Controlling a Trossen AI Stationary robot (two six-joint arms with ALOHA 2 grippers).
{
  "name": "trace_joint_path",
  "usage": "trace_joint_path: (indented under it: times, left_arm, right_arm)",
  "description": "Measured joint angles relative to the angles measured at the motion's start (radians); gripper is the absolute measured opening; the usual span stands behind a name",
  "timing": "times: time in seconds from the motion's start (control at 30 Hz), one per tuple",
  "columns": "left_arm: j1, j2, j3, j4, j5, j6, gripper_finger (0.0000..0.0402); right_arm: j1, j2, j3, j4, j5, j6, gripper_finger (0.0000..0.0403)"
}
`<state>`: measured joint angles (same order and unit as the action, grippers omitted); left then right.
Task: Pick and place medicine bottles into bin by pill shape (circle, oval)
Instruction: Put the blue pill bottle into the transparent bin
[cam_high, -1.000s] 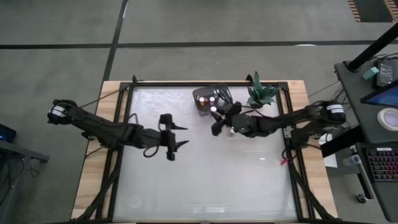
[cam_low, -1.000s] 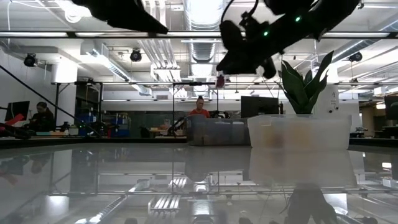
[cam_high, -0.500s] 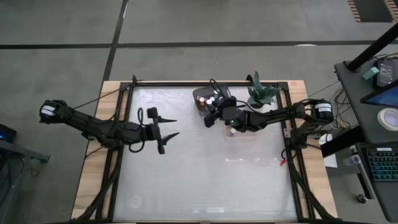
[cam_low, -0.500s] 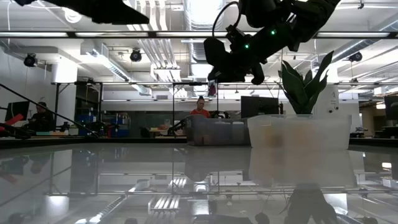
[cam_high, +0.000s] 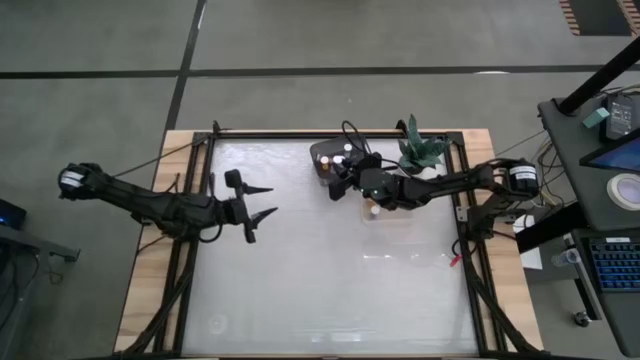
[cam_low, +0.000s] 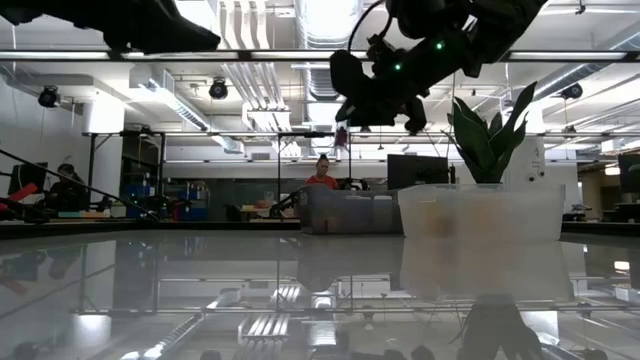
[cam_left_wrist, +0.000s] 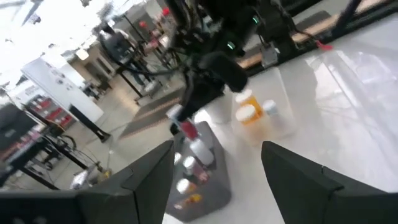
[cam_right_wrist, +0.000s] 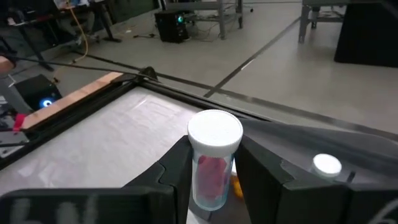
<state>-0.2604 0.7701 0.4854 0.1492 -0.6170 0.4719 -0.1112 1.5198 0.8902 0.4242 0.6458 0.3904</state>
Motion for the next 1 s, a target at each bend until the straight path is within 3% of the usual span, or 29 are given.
trace_joint_path:
  times: [0.47,1.0]
  left_arm:
    - [0.000,-0.101,0.014,0.180,-0.010,0.187,0.0226]
    - [0.010,-0.058,-0.003,0.170,0.000,0.268,0.0226]
  right_arm:
    - [0.059,-0.076,0.035,-0.031,-0.018,-0.121,0.0105]
    - [0.034,-0.072,0.037,-0.035,-0.017,-0.175,0.0105]
